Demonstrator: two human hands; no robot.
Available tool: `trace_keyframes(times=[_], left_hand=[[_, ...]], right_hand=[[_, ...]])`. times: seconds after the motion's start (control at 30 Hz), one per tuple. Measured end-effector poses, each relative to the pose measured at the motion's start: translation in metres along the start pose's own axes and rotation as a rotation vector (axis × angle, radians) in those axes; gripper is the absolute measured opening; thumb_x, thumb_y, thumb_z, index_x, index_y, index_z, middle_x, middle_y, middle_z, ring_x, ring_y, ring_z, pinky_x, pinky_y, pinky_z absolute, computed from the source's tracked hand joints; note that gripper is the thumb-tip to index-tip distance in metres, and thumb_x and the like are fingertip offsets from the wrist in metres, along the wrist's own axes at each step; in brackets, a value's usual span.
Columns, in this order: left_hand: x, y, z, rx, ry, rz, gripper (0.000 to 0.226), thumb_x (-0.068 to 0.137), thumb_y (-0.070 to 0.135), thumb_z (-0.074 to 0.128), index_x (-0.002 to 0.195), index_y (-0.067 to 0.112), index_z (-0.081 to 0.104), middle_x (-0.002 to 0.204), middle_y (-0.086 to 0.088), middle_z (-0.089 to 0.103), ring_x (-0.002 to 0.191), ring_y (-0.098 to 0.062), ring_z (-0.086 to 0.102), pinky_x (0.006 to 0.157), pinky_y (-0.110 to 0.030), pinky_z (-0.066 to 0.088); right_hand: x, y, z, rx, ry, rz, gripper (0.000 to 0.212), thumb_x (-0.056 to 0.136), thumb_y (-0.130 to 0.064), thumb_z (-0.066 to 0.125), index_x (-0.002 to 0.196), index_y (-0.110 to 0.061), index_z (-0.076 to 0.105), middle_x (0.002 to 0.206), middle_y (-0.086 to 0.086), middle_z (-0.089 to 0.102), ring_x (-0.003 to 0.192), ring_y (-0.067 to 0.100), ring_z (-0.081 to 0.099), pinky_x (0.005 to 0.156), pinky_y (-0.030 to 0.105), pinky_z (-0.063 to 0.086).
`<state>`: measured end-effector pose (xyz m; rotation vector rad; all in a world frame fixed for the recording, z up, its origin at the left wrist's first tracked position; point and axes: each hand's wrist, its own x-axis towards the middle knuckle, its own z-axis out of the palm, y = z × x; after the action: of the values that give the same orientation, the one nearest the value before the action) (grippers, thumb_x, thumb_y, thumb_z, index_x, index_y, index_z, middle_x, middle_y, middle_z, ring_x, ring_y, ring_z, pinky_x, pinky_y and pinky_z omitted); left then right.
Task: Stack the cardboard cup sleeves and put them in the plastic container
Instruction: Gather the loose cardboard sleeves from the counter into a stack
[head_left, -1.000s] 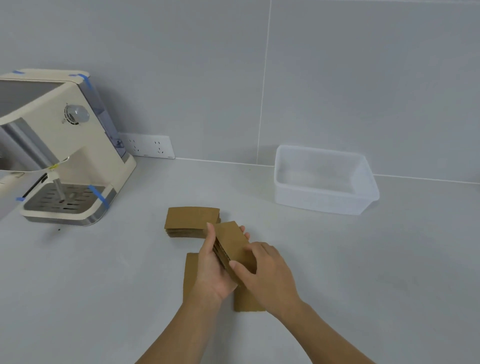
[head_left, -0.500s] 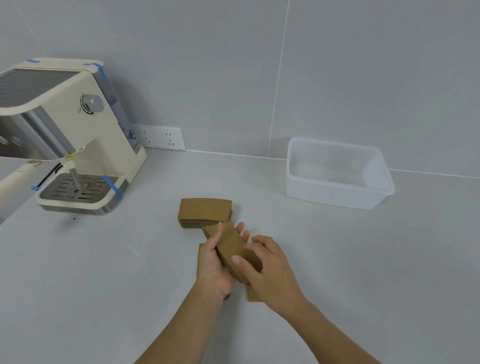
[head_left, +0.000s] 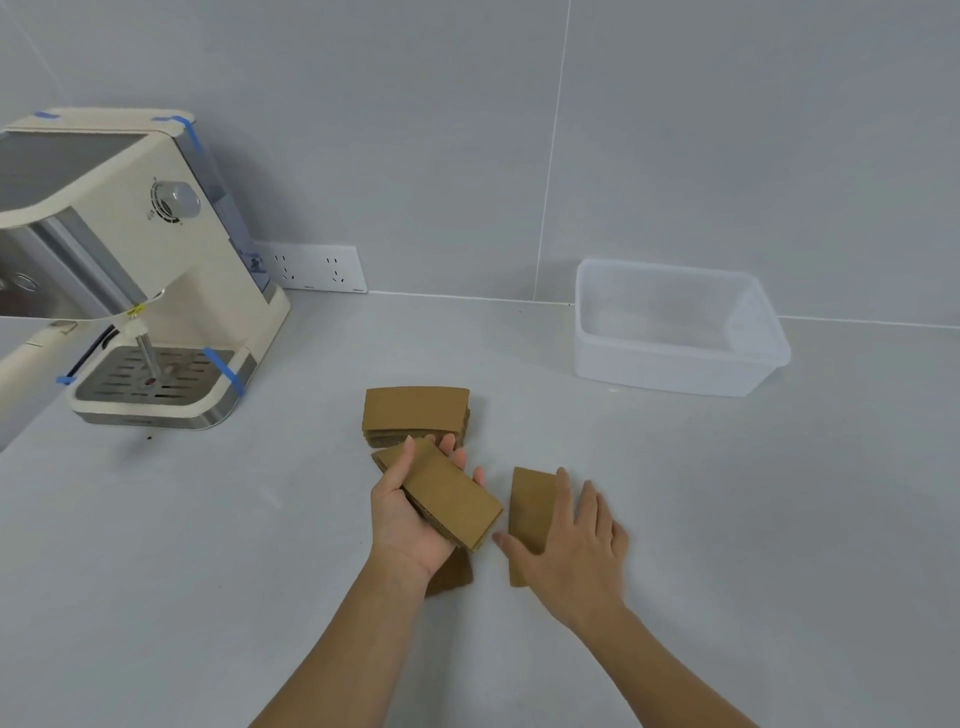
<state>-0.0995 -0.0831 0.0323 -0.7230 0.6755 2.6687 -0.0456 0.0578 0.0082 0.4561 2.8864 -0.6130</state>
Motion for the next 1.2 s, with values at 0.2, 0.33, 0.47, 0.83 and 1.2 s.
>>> trace_keyframes(times=[0.2,0.33,0.47,0.83,1.2], left_hand=[[0.001,0.003,-0.003,0.013,0.001,-0.025,0.041,0.078,0.033,0.066,0.115,0.015,0.061,0.103,-0.007,0.068,0.091,-0.021,0.065,0.091,-0.048,0.049],[0.002,0.002,-0.004,0.021,-0.003,-0.051,0.046,0.079,0.033,0.066,0.12,0.014,0.059,0.102,-0.008,0.068,0.089,-0.021,0.066,0.089,-0.047,0.05],[0.001,0.001,-0.001,0.025,-0.01,-0.064,0.052,0.081,0.032,0.064,0.128,0.013,0.056,0.099,-0.008,0.068,0.086,-0.021,0.066,0.088,-0.046,0.051],[0.001,0.008,-0.001,0.054,-0.033,-0.091,0.056,0.078,0.034,0.066,0.129,0.013,0.055,0.099,-0.008,0.069,0.085,-0.021,0.066,0.083,-0.045,0.052],[-0.007,0.025,-0.008,0.158,-0.158,-0.125,0.059,0.074,0.059,0.057,0.106,0.012,0.072,0.112,-0.014,0.07,0.1,-0.03,0.067,0.085,-0.046,0.051]], right_hand=[[-0.009,0.001,0.013,-0.094,-0.014,-0.06,0.093,0.08,-0.067,0.042,0.147,-0.016,0.004,0.157,0.013,0.009,0.145,0.029,0.004,0.116,0.044,0.01],[-0.014,0.002,0.018,-0.094,0.02,-0.095,0.082,0.072,-0.052,0.066,0.136,-0.008,0.039,0.138,0.018,0.049,0.131,0.036,0.042,0.102,0.048,0.038],[-0.014,0.003,0.012,-0.043,0.075,-0.139,0.067,0.068,-0.03,0.074,0.125,-0.005,0.049,0.121,0.013,0.061,0.112,0.031,0.059,0.09,0.041,0.049],[-0.005,-0.008,-0.03,0.335,0.075,-0.072,0.049,0.082,-0.023,0.057,0.129,-0.013,0.043,0.124,0.004,0.052,0.114,0.021,0.047,0.1,0.034,0.038],[-0.014,-0.074,-0.041,0.527,0.109,-0.344,0.045,0.082,-0.026,0.058,0.126,-0.021,0.046,0.123,-0.007,0.048,0.115,0.014,0.043,0.1,0.029,0.038]])
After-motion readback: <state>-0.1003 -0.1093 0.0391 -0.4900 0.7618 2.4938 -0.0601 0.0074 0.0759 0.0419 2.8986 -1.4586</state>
